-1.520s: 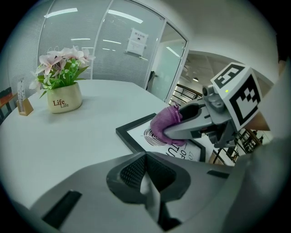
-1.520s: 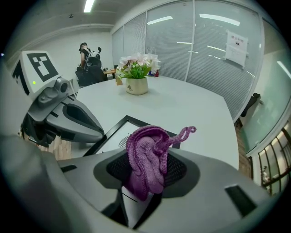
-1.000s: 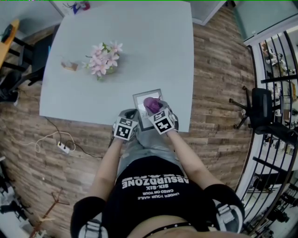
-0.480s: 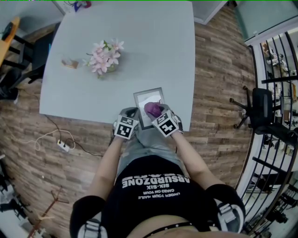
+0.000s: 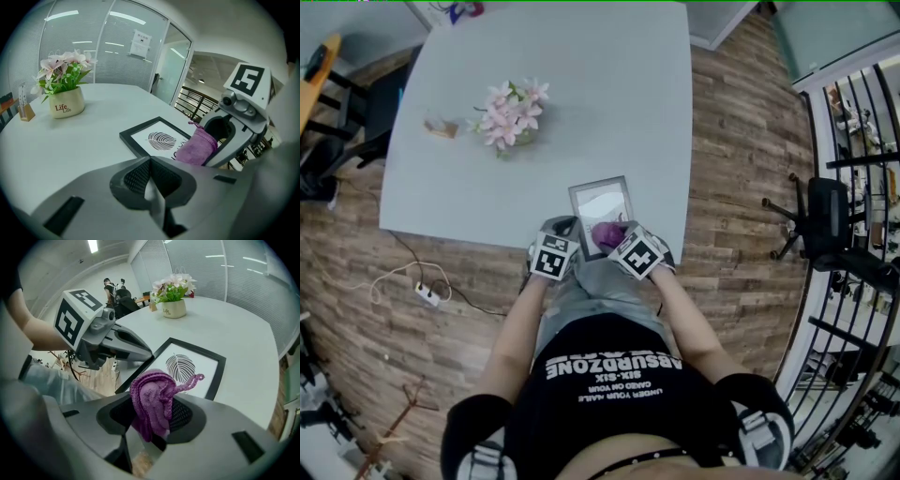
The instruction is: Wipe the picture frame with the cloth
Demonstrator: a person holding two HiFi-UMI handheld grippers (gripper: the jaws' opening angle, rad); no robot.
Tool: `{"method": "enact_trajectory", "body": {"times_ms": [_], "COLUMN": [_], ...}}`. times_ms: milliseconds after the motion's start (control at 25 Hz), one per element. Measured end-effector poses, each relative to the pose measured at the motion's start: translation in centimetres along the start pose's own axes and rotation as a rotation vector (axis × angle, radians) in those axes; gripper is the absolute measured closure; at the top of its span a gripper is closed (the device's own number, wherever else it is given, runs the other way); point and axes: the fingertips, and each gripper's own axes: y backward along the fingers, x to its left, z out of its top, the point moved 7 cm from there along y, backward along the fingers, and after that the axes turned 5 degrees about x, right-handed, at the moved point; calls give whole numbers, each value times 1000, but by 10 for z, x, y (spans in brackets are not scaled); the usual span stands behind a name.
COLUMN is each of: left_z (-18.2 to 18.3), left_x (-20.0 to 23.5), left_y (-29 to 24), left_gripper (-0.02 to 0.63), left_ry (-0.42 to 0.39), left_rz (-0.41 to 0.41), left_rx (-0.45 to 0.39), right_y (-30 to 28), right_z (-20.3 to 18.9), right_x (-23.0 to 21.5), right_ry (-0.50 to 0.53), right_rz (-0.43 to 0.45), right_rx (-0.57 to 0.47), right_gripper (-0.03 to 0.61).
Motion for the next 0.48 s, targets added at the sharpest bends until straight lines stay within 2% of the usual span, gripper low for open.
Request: {"method": "enact_trajectory", "body": {"times_ms": [240, 480], "left_z": [0, 0], "left_x": [-1, -1], "left_y": [1, 1], "left_gripper": [598, 598], "left_ry": [-3, -2], "left_rz": [11, 18], "left_rx": [1, 1], "right_y": [3, 7], "right_z": [-1, -4], "right_x": [6, 10], "right_ry": [21, 121], "right_rz": [18, -58], "right_rx": [6, 22], "right_gripper": [393, 393]}}
